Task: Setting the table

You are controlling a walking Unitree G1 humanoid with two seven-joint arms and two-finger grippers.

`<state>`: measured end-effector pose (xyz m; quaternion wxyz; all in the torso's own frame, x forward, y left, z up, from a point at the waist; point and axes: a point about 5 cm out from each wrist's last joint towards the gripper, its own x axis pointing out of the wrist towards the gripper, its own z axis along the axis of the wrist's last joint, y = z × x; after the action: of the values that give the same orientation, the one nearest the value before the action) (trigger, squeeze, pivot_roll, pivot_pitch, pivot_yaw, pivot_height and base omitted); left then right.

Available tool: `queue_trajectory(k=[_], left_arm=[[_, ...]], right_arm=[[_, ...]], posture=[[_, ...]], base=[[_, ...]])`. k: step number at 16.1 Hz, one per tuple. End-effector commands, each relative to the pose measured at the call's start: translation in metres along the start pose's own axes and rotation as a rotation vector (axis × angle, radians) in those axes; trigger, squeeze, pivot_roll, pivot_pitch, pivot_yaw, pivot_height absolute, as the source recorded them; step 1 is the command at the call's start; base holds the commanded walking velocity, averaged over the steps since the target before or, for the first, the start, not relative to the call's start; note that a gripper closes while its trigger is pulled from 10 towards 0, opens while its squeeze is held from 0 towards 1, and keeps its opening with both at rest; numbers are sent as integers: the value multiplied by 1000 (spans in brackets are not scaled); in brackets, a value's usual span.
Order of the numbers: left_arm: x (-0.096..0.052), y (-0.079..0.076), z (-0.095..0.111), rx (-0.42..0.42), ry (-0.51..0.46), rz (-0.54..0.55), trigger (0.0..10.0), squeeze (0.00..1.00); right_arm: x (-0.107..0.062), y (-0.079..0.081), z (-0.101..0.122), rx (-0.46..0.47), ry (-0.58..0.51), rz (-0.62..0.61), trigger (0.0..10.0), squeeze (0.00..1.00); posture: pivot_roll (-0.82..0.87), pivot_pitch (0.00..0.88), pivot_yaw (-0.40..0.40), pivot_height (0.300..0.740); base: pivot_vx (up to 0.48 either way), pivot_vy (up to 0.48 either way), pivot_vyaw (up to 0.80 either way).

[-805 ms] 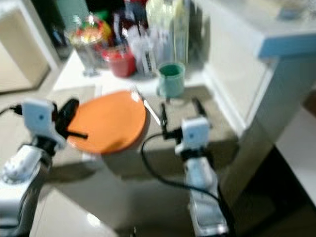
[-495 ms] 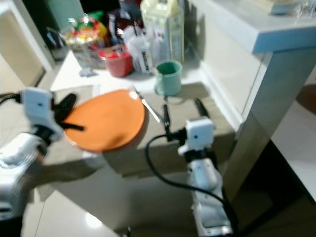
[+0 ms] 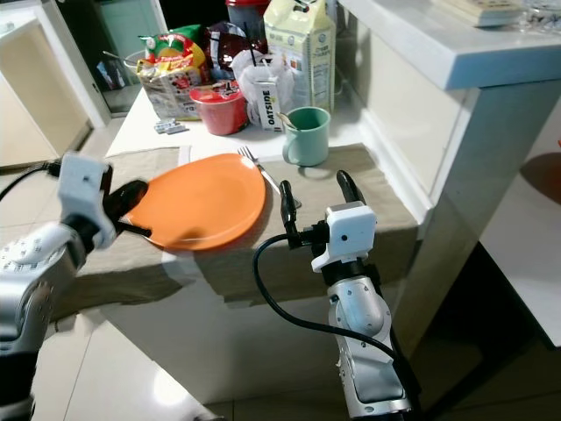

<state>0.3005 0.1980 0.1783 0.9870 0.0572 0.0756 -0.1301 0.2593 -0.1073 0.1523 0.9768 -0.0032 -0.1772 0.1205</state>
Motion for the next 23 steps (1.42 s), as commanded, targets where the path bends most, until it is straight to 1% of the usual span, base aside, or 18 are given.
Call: queue_trajectory(k=[1,2,4,5,6,8,9,10,11,13,15,17,18,20,21,22,23], left_arm=[[3,2,3,3,-7,-11,10000,0],[4,1,3,13,-10,-17,10000,0],[4,0,-5,22,9,-21,10000,0],[5,8,-20,6,65,6,10000,0],[5,10,-23,6,79,12,10000,0],[5,19,-34,4,127,32,10000,0],[4,25,-41,1,162,47,10000,0],[3,28,-44,14,178,58,10000,0],[2,35,-46,13,191,76,10000,0],[-1,43,-44,8,184,98,10000,0],[-4,48,-40,4,170,107,10000,0],[-7,45,-41,3,165,87,10000,0],[-7,40,-46,-2,173,70,10000,0],[-9,23,-63,-42,192,14,10000,0],[-9,18,-67,-65,188,1,10000,0],[-8,15,-69,-81,184,-7,10000,0],[-6,9,-71,-152,160,-19,10000,0]], right_arm=[[3,2,5,6,-16,12,10000,0],[3,3,5,6,-14,13,10000,0],[2,3,3,10,-5,12,10000,0],[2,3,4,18,-3,14,10000,0],[2,2,4,21,-3,15,10000,0],[3,1,4,64,10,9,10000,0],[5,0,4,111,24,10,10000,0],[6,-1,4,150,35,0,10000,0],[8,-2,7,170,35,2,10000,0],[8,-3,9,178,36,7,10000,0],[8,-3,9,183,43,10,10000,0],[8,-3,9,194,52,16,10000,0],[10,-2,9,214,56,20,10000,0],[16,0,9,339,88,25,10000,0],[18,0,7,398,108,21,10000,0],[19,1,6,438,121,19,10000,0],[24,2,5,524,139,19,10000,0]], posture=[[-102,0,150,740],[-102,0,150,740],[-104,0,148,740],[-106,0,144,740],[-106,0,144,740],[-108,0,144,740],[-109,1,145,740],[-110,5,145,740],[-112,9,146,740],[-115,14,146,740],[-114,16,145,740],[-107,20,143,740],[-105,22,141,740],[-103,28,136,740],[-107,31,134,740],[-106,33,133,740],[-109,36,130,740]], base=[[0,0,0],[0,0,0],[0,0,0],[0,0,0],[0,0,0],[0,0,0],[0,0,0],[0,0,0],[0,0,0],[0,0,0],[0,0,0],[0,0,0],[0,0,0],[0,0,0],[0,0,0],[0,0,0],[0,0,0]])
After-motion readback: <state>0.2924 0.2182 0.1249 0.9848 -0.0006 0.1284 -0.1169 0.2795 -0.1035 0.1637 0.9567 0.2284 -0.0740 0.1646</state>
